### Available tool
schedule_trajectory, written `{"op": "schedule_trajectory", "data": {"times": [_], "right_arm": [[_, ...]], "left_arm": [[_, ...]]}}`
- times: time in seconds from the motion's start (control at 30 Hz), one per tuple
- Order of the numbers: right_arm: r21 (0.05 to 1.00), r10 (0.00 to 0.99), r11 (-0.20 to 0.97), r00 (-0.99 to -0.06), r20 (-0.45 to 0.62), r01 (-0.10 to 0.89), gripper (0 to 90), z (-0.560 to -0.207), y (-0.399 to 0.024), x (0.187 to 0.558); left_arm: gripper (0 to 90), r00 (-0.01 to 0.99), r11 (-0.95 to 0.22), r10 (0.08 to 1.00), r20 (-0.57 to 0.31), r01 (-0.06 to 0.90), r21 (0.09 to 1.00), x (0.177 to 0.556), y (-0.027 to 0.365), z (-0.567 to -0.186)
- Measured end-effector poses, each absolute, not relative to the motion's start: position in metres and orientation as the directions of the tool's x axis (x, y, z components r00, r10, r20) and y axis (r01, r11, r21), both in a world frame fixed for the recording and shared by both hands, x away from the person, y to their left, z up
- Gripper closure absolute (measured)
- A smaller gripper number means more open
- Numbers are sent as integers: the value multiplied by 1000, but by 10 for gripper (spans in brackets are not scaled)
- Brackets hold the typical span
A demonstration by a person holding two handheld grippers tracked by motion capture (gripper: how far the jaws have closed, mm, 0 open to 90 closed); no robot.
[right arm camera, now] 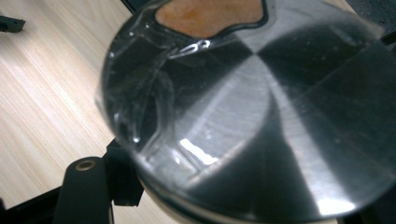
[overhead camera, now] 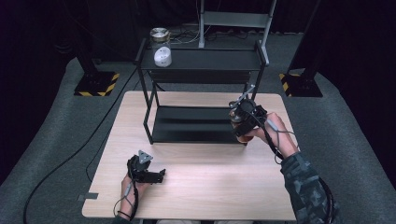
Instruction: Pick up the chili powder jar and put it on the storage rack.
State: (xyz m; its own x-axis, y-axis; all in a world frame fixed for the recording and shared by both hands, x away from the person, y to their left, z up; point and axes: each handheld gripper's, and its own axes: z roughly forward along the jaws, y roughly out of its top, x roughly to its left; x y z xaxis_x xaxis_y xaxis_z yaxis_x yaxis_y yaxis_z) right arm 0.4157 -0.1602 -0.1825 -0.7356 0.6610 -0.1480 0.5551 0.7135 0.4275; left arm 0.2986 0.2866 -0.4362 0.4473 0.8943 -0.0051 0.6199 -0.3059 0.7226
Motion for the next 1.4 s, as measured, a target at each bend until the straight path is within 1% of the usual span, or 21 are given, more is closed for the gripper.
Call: {"op": "schedule_trajectory", "data": {"times": [0.6,1.4], "right_arm": [[434,673,709,-717,-180,556,306,-148,-150,428],[449,698,690,-686,-205,568,306,-117,-143,442]], "left_arm": [[1,447,-306,894,-5,620,723,299,287,-436],[2,448,-306,894,-6,620,722,299,287,-436]]}}
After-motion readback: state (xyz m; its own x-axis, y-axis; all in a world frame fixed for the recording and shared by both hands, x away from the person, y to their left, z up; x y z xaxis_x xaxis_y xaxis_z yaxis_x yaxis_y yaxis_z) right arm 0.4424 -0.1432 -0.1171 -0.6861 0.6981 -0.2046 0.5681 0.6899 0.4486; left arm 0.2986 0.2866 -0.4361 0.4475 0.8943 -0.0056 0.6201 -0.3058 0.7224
